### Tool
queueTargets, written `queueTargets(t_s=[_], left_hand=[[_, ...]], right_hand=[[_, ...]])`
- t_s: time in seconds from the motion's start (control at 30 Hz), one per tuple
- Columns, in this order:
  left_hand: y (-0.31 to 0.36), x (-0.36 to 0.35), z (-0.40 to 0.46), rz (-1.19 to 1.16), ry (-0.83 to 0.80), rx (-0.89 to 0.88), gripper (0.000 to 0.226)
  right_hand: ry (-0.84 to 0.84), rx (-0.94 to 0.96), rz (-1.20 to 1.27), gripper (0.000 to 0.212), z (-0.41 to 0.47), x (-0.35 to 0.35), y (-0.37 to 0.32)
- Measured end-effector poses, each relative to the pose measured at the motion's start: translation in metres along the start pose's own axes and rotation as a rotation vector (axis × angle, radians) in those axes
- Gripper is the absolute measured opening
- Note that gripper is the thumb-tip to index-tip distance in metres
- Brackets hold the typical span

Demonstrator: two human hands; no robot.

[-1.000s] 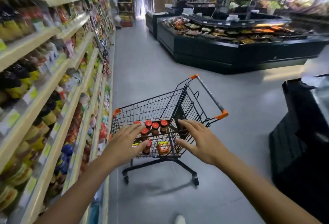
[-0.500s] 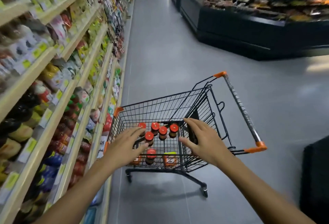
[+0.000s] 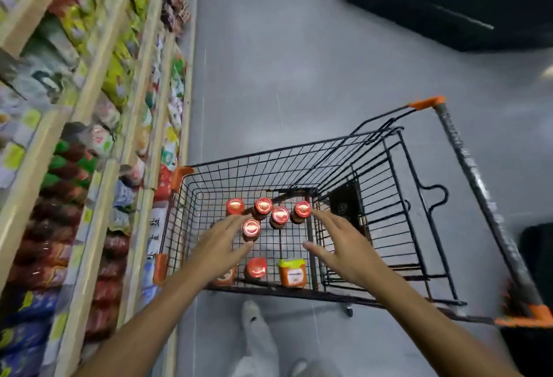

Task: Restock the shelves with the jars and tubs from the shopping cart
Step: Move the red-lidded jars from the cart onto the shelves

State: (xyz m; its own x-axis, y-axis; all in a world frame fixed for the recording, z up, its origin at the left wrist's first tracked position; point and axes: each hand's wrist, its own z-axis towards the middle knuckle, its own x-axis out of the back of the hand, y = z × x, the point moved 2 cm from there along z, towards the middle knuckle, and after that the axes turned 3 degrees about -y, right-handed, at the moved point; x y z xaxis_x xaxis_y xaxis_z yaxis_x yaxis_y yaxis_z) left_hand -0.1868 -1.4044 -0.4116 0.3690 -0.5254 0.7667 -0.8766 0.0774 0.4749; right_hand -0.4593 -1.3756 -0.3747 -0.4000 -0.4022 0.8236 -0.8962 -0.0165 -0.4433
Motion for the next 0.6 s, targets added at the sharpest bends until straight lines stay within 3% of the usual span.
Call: queueTargets(t_s=[0.43, 0.6], left_hand=[[-0.097, -0.102, 0.149, -0.111, -0.163, 0.197, 0.089], [-0.13, -0.153, 0.171, -0.172, -0.167, 0.282, 0.096]], right_hand=[[-0.143, -0.019, 0.135, 0.076, 0.155, -0.114, 0.087], [-0.279, 0.009, 0.117, 0.084, 0.203, -0.182, 0.124]])
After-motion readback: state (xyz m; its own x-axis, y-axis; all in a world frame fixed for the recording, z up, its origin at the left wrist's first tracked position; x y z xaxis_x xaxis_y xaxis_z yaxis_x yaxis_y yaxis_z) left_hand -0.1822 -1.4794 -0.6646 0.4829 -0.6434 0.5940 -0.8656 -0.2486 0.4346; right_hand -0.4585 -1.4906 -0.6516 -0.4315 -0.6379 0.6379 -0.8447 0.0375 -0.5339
